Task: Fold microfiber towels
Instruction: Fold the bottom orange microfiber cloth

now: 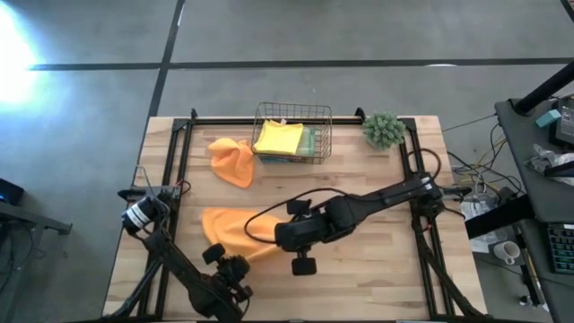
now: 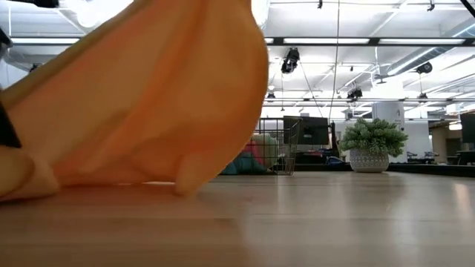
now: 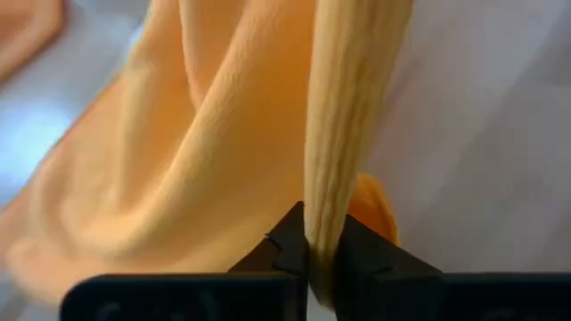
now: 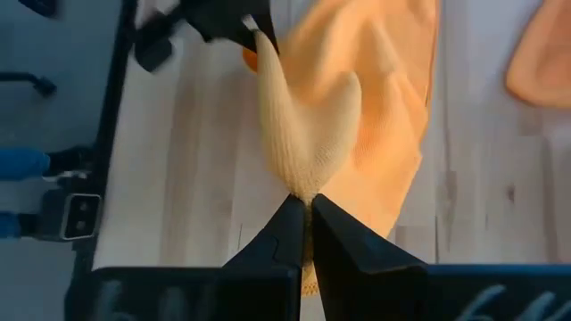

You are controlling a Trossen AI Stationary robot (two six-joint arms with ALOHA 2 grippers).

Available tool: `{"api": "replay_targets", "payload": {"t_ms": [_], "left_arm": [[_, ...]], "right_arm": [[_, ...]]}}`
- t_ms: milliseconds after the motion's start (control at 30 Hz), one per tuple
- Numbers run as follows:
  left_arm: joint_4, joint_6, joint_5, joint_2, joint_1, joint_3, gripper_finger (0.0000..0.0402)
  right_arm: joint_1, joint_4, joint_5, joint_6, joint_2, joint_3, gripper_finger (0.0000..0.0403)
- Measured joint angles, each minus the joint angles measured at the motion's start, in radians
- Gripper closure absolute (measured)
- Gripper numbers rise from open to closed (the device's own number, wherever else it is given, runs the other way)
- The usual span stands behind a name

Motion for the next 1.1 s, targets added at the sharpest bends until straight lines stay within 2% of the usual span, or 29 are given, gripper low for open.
{"api": "replay_targets", "payload": {"t_ms": [200, 333, 433, 667, 867, 967, 1100], "left_arm": [[-0.122, -0.048, -0.008, -0.031, 0.005, 0.011, 0.0400], [-0.229, -0.042, -0.054, -0.096, 0.008, 0.049, 0.0400], [-0.259, 0.043, -0.063, -0.176, 0.011, 0.065, 0.0400], [-0.226, 0.356, -0.021, -0.368, 0.019, 0.126, 0.0400], [-0.135, 0.544, 0.112, -0.504, 0.037, 0.163, 0.0400], [-0.100, 0.606, 0.214, -0.539, 0.049, 0.186, 0.0400], [-0.125, 0.659, 0.301, -0.559, 0.065, 0.213, 0.0400]], "right_arm": [[0.009, -0.002, 0.001, -0.012, -0.059, 0.000, 0.0394], [0.011, -0.014, 0.000, -0.035, -0.101, 0.000, 0.0394], [0.011, -0.039, 0.002, -0.047, -0.121, 0.000, 0.0394], [0.009, -0.059, 0.027, -0.055, -0.158, 0.000, 0.0394], [0.011, -0.111, 0.027, -0.019, -0.178, 0.000, 0.0394], [0.016, -0.126, 0.034, 0.005, -0.186, 0.000, 0.0394], [0.022, -0.125, 0.055, 0.047, -0.195, 0.000, 0.0394]]}}
